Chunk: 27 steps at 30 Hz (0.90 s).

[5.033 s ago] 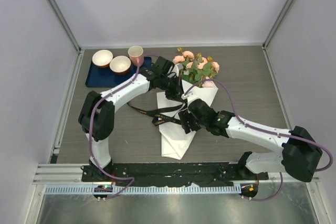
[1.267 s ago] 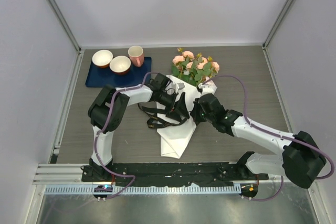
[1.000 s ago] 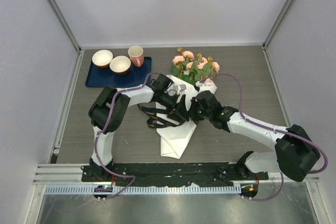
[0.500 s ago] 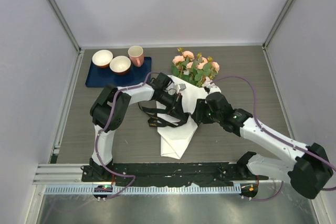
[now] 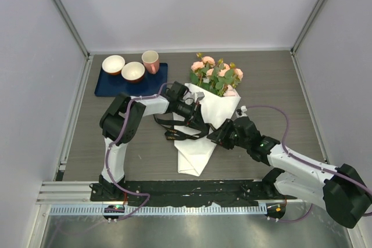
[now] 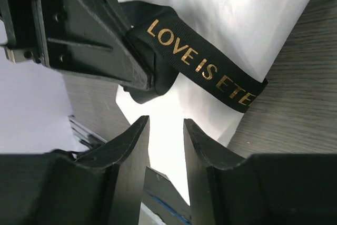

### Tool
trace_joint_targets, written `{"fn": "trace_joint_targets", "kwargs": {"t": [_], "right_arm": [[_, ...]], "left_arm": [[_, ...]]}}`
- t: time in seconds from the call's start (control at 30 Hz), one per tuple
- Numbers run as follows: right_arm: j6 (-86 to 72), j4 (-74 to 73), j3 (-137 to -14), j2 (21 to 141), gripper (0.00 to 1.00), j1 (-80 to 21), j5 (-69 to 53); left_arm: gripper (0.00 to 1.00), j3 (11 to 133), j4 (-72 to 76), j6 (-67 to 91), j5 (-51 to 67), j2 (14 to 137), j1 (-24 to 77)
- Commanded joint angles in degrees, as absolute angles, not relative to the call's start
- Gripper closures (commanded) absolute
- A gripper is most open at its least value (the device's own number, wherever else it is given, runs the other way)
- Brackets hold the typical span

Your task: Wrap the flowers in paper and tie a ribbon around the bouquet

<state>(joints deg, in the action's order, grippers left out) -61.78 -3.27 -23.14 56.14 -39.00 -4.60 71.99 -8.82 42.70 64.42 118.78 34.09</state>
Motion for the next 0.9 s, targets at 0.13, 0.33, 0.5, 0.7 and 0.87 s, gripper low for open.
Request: {"fn": "trace_joint_targets", "kwargs": {"t": [0.13, 0.33, 0.5, 0.7, 0.87], "right_arm": [[-79.25, 14.85, -18.46, 58.53, 0.57, -38.76, -1.14], [-86.74, 18.45, -14.68, 59.59, 0.56, -38.41, 2.55], [-90.52, 19.14, -13.36, 60.46, 0.50, -37.71, 3.52], [-94.13, 23.03, -12.57, 63.98, 0.49, -37.44, 3.07], [-94.92, 26.00, -13.09, 65.65, 0.53, -37.35, 3.34]], "left_arm": [[1.00, 69.17, -1.06, 47.72, 68.20, 116.99, 33.93], [1.00, 67.33, 1.40, 48.95, 68.55, 115.93, 33.93], [1.00, 66.36, 2.90, 49.74, 68.47, 115.66, 33.93], [1.00, 63.81, 12.91, 57.12, 69.52, 115.31, 33.93], [1.00, 63.28, 14.50, 57.92, 69.70, 115.40, 33.93]]}}
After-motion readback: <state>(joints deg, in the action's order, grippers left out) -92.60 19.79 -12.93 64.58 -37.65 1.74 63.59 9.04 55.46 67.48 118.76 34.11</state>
